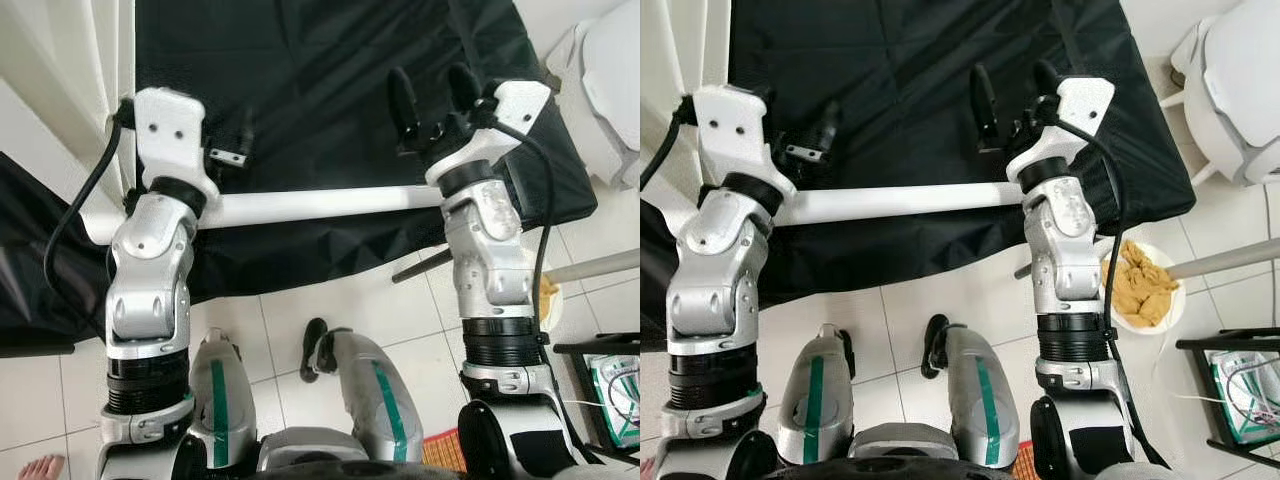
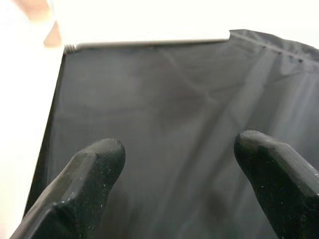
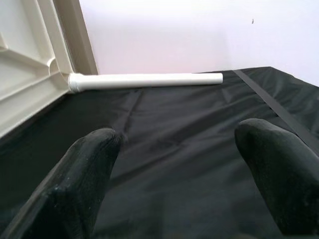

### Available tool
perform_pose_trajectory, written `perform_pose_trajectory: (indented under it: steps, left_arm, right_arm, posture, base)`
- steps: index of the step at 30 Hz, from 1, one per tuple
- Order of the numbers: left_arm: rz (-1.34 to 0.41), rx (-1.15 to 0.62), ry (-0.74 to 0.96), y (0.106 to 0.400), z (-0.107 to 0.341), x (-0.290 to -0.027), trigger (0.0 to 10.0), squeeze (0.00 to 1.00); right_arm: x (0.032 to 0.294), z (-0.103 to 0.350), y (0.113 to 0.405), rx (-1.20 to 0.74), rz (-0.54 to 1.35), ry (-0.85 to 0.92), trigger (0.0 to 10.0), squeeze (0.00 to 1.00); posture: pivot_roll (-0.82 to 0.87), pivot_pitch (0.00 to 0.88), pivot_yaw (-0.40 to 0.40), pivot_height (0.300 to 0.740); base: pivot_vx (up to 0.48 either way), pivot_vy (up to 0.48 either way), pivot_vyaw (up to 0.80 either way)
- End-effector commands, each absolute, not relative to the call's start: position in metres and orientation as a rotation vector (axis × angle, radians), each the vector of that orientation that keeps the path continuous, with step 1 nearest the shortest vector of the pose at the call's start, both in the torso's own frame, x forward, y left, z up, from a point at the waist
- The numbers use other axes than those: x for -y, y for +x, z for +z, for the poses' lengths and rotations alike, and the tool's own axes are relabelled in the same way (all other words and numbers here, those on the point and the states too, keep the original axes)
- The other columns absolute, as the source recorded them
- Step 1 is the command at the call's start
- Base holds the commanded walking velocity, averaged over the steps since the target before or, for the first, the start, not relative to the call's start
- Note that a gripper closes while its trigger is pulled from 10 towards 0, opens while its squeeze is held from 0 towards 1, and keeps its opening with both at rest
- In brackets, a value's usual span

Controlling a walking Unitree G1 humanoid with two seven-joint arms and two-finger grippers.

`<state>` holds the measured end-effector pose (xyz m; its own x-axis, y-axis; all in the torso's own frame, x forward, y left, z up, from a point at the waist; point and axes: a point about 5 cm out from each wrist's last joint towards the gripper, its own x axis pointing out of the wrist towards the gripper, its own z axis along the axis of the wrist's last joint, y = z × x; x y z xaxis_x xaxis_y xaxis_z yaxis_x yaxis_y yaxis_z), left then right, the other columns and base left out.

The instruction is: Building children table

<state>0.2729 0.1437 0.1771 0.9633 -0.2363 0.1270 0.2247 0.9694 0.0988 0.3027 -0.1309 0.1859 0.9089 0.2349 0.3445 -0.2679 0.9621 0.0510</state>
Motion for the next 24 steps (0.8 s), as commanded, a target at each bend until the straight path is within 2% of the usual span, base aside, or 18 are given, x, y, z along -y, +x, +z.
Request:
perform_pose_trajectory:
  steps: [1, 7, 24]
  left_arm:
    - [0.094, 0.163, 0.045, 0.273, 0.176, -0.158, 10.0, 0.0]
    - [0.071, 0.236, 0.04, 0.28, 0.176, -0.157, 10.0, 0.0]
    - [0.064, 0.289, 0.062, 0.288, 0.179, -0.153, 10.0, 0.0]
  right_arm:
    - [0.133, 0.18, 0.303, 0.333, 0.248, 0.078, 10.0, 0.0]
    - [0.131, 0.173, 0.308, 0.337, 0.256, 0.051, 10.0, 0.0]
    - [0.134, 0.169, 0.313, 0.369, 0.23, 0.028, 10.0, 0.0]
  posture:
    - [0.17, 0.084, -0.135, 0.74]
    - [0.17, 0.042, -0.131, 0.74]
    - [0.17, 0.023, -0.122, 0.74]
  base:
    - [0.0, 0.0, 0.0]
    - [0.0, 0.0, 0.0]
    - [0.0, 0.0, 0.0]
